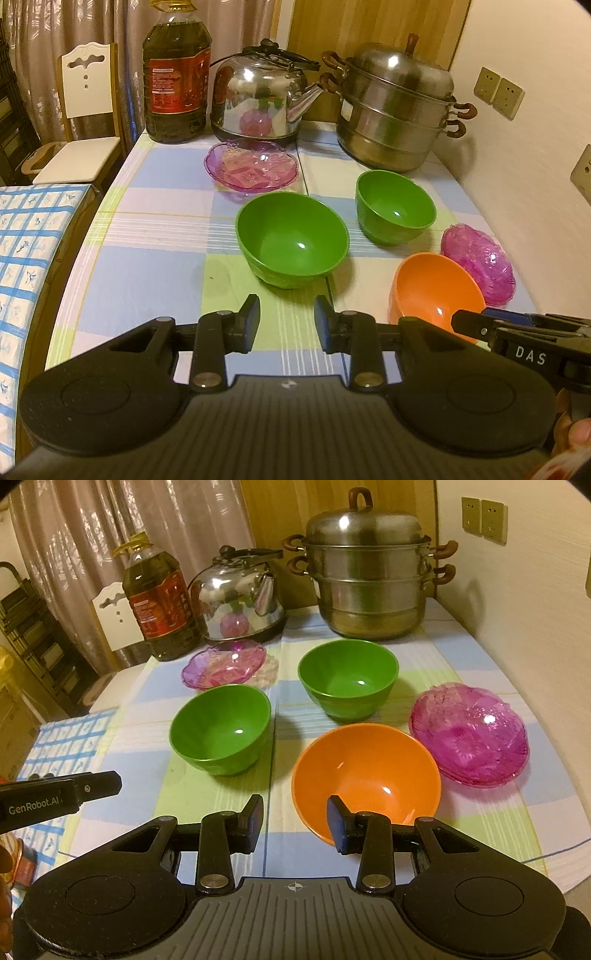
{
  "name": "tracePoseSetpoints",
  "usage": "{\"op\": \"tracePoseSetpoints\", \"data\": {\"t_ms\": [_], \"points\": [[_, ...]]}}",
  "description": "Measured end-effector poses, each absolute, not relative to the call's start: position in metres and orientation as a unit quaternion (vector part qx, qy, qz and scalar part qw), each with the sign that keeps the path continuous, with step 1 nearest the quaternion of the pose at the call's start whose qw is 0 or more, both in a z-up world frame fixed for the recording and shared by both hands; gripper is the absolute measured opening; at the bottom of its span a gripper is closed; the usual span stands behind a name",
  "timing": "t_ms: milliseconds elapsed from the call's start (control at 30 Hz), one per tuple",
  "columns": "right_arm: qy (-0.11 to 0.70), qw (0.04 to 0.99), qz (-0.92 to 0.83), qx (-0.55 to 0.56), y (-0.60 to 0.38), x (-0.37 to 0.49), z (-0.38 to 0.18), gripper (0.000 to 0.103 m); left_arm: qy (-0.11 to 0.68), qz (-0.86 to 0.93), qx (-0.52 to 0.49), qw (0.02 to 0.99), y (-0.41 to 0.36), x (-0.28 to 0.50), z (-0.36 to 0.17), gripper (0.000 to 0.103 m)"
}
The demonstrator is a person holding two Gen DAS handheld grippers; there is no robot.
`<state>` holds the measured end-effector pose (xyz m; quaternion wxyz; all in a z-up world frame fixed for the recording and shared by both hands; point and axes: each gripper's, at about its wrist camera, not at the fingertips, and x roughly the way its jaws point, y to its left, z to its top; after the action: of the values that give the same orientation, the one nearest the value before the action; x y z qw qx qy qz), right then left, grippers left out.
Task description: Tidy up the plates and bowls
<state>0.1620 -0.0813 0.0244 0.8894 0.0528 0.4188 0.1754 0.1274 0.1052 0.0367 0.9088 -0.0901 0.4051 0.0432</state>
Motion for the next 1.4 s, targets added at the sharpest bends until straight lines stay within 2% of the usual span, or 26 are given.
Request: {"op": "tracePoseSetpoints", "data": {"t_ms": [700,1400], "points": [[0.41,0.891,0.182,0.069,-0.057,0.215,0.022,0.038,0.401,0.055,-0.102,0.909,0.146,0.18,0.026,0.028],[0.417,0.88,0.201,0.104,0.001,0.346,-0.007,0.038,0.394,0.076,-0.143,0.905,0.22,0.313,-0.021,0.028]]}}
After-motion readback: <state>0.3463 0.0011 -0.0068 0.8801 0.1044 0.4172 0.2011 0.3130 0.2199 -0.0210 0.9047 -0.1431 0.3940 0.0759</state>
